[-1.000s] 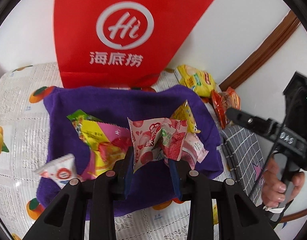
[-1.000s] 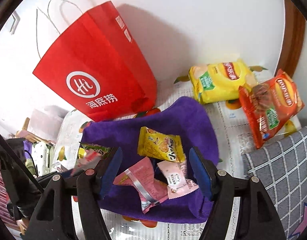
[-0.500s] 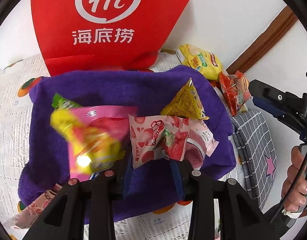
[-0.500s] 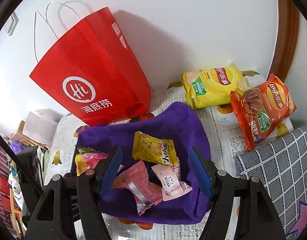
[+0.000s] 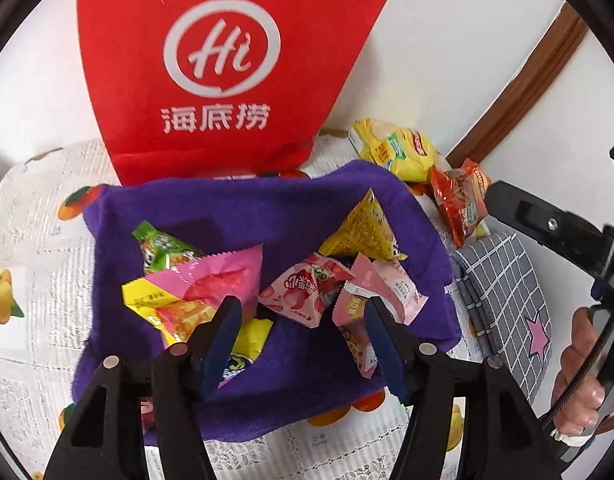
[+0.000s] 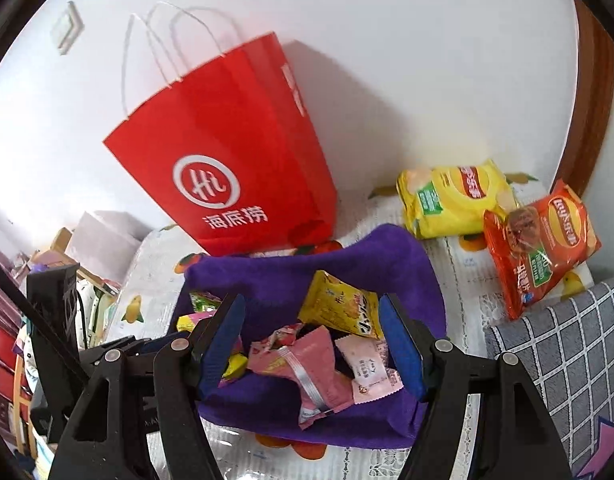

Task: Organize snacks
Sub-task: 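Lower both packets onto the towel and open both tools, then grasp the red candy packet with the left tool while the right tool grasps the pink peach packet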

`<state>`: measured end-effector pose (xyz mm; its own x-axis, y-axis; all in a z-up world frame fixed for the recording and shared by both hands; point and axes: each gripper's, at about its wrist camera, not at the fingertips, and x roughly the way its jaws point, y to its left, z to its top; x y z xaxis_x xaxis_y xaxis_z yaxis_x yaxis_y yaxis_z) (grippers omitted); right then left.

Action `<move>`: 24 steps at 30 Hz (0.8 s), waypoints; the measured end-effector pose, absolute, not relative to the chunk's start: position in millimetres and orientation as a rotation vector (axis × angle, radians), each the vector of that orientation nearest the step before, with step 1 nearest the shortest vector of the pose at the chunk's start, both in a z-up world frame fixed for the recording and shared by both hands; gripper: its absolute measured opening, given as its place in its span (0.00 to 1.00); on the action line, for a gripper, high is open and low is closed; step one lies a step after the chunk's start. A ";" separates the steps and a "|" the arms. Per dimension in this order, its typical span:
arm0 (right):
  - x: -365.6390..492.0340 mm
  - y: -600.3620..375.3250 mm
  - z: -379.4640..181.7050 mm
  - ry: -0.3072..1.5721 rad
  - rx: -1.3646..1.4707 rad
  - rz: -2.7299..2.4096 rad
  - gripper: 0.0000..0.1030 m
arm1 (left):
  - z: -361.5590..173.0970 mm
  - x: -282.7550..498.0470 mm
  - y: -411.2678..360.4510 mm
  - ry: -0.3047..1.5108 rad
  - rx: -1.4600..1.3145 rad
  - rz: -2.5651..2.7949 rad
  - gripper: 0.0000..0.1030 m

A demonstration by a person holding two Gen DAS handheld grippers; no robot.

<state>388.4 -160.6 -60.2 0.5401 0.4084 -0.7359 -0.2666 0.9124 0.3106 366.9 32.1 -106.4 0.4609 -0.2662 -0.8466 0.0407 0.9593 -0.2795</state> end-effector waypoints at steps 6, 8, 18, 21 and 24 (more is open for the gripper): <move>363.4 -156.9 -61.7 0.904 0.138 0.385 0.67 | -93.3 361.5 43.6 1.058 -0.260 -0.167 0.61; 352.6 -158.6 -68.1 0.926 0.146 0.391 0.67 | -91.6 360.4 41.8 1.061 -0.257 -0.159 0.61; 268.3 -182.3 -90.6 1.006 0.170 0.396 0.67 | -61.5 329.4 24.0 1.024 -0.237 -0.194 0.61; 243.5 -188.5 -99.0 1.036 0.172 0.375 0.67 | -52.6 312.7 25.7 1.001 -0.247 -0.193 0.61; 219.3 -189.9 -111.7 1.064 0.186 0.361 0.67 | -50.5 286.9 33.1 0.998 -0.261 -0.184 0.61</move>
<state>219.3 -189.9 -111.7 0.4343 0.3765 -0.8183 -0.1991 0.9261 0.3204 286.9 33.1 -50.5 0.5302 -0.2707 -0.8035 0.0332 0.9536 -0.2993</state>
